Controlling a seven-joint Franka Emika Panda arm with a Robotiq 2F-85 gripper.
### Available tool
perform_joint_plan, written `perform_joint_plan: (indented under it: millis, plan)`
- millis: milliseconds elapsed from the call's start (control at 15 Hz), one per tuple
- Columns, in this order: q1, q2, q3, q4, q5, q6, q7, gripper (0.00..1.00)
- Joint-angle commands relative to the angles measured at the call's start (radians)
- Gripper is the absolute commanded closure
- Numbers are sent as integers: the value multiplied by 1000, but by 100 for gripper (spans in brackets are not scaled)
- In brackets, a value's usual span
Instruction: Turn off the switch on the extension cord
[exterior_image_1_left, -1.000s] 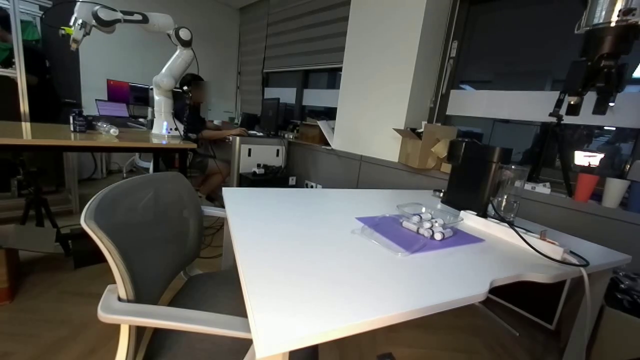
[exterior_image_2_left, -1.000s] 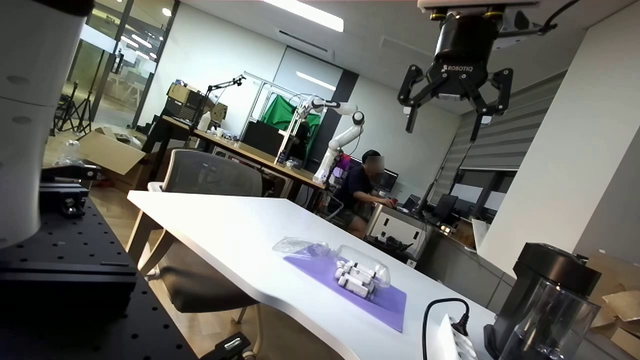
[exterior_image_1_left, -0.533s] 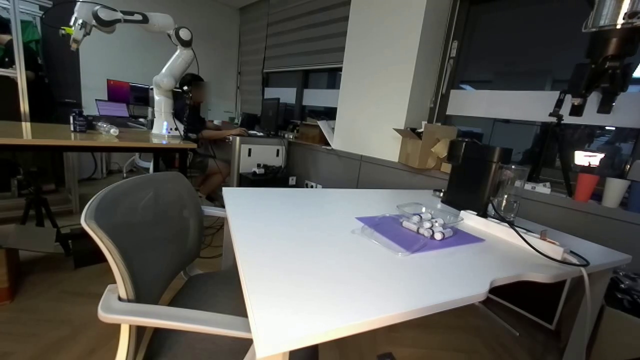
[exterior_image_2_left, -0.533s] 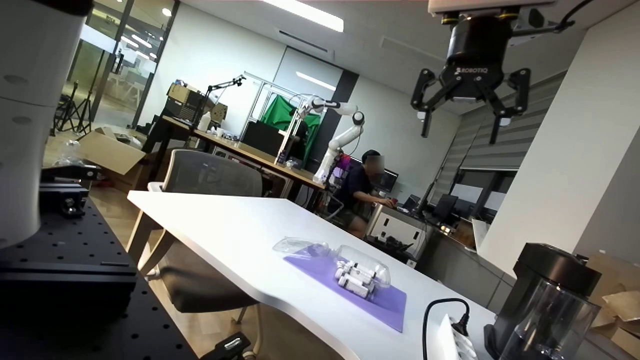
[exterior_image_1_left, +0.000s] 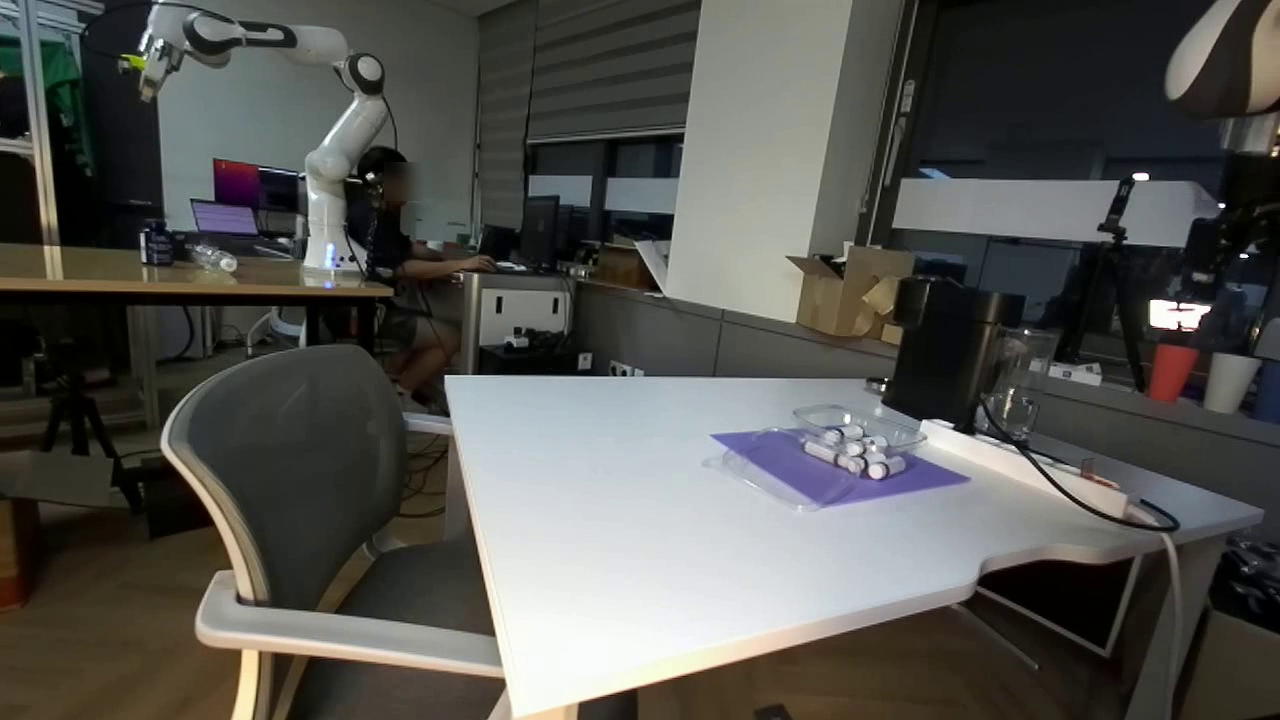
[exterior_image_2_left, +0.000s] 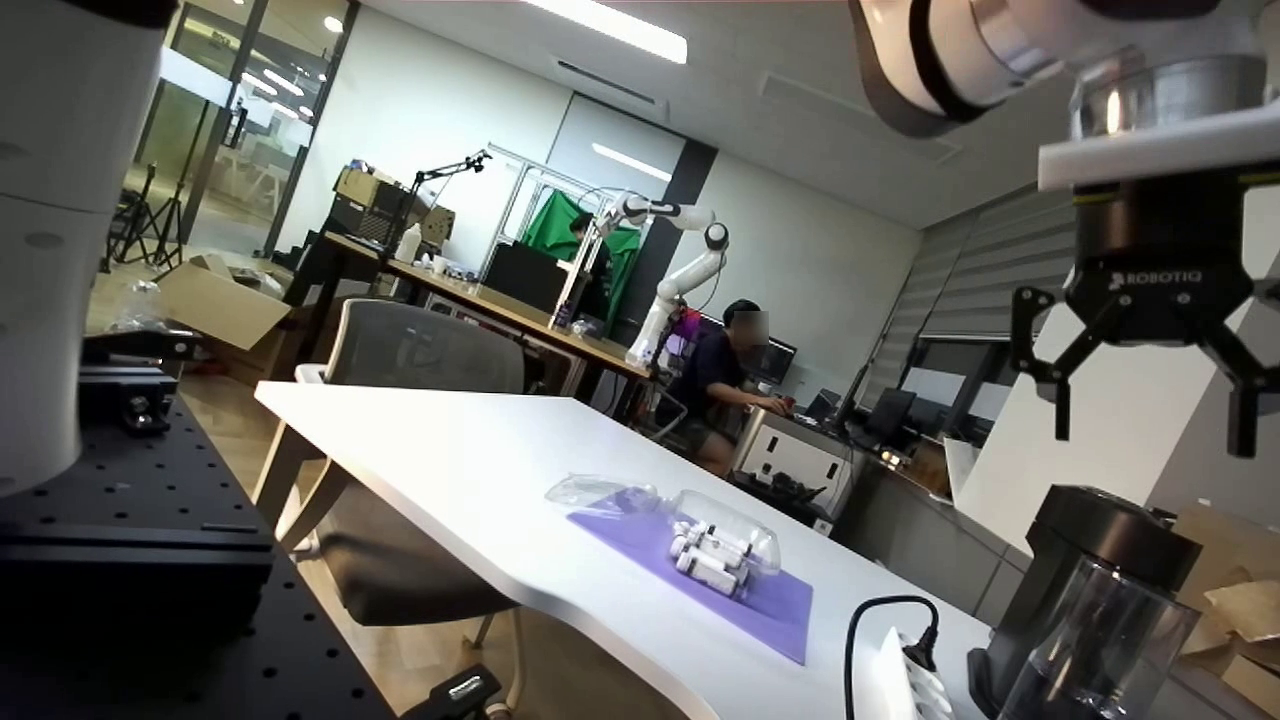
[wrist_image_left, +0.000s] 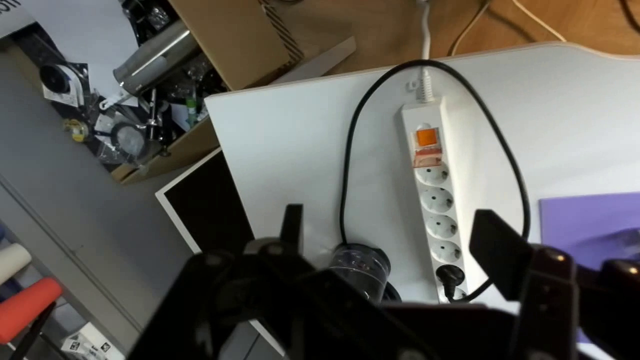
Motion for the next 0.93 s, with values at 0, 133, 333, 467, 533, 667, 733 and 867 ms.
perform_joint_plan:
  millis: [0, 133, 333, 467, 533, 667, 733, 867]
  plan:
    - [-70, 172, 83, 90, 74, 114, -77, 45]
    - [-127, 218, 171, 117, 113, 91, -212, 60]
    - [-170, 266, 242, 152, 104, 47, -366, 80]
    - [-147, 255, 224, 114, 94, 64, -316, 69]
    - [-148, 265, 227, 124, 91, 41, -337, 75]
    - [-148, 273, 227, 133, 84, 30, -351, 86]
    - [-149, 273, 226, 134, 82, 29, -354, 86]
    - [-149, 273, 226, 136, 82, 27, -358, 86]
